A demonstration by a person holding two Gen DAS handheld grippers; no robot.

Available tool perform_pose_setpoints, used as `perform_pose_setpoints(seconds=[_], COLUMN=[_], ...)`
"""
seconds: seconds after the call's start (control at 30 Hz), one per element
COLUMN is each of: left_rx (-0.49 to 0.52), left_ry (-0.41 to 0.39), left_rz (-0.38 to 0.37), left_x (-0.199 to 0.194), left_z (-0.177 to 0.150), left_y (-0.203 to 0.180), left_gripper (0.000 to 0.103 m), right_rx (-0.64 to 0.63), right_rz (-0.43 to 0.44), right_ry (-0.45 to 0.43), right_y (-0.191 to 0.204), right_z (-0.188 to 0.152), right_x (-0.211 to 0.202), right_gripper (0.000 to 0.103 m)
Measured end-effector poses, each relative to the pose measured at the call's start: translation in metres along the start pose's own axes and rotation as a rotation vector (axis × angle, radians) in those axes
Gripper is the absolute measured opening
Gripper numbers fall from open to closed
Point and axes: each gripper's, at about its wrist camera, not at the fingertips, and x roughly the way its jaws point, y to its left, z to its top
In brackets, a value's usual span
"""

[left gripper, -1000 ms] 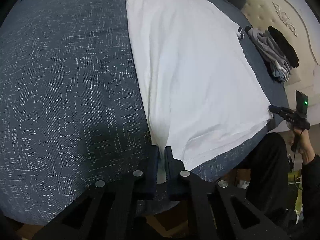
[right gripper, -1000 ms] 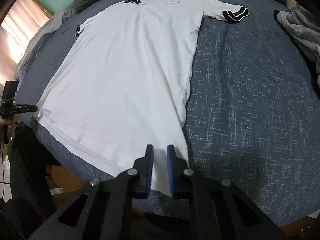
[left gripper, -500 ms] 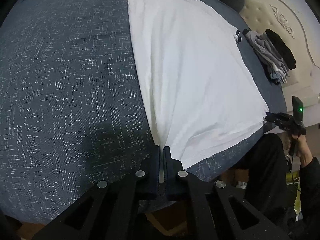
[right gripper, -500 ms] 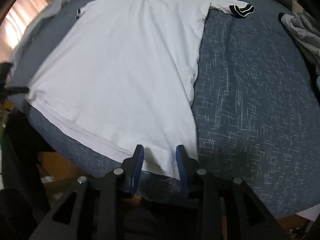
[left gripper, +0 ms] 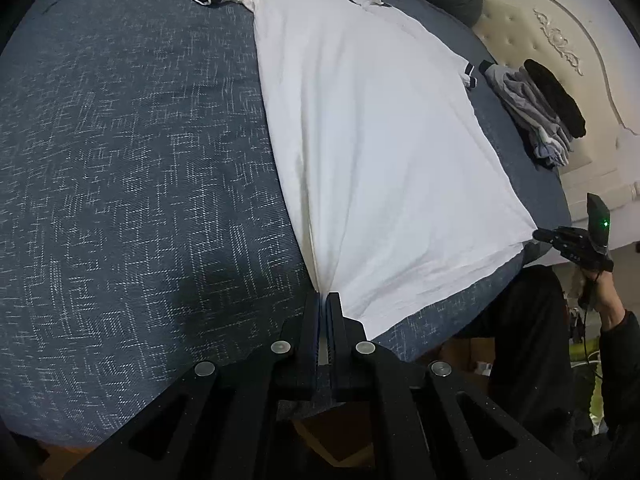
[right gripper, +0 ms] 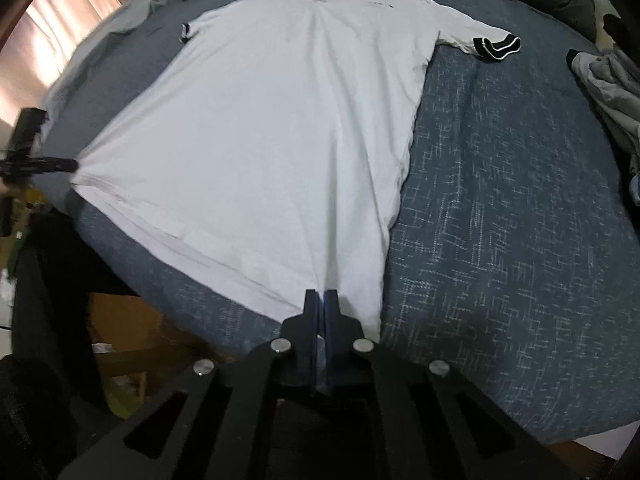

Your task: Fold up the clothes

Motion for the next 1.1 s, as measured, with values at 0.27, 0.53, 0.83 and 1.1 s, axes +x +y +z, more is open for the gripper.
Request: perform_pose_setpoints(seconds=[0.27, 0.53, 0.83, 1.1], left_rx=[-0.025, -0.004, -0.009, -0.008], left_ry=[-0.013, 0.021, 0.074, 0.072], left_rz=[-0.033, -0.032, 0.029, 0.035], left_x=[-0.011, -0.006, 0.019, 0.023], left_z=[-0.004, -0.007, -0.008, -0.002], left_y=[0.012, 0.01, 0.011, 0.005], left_gripper=[0.003, 0.003, 0.003, 0.003], right_rx=[-0.005, -0.018, -0.022, 0.111], right_rz=[0.049, 0.066, 0.043, 0.212], right_ry=[0.022, 0.039, 0.076, -0.016], right_y=[0.003, 0.005, 0.017, -0.007], right_z=[0.001, -0.002, 0.001, 0.004], right_x=[-0.001, 0.006, 0.031, 0.008], right_gripper=[0.002, 0.002, 0.002, 0.035])
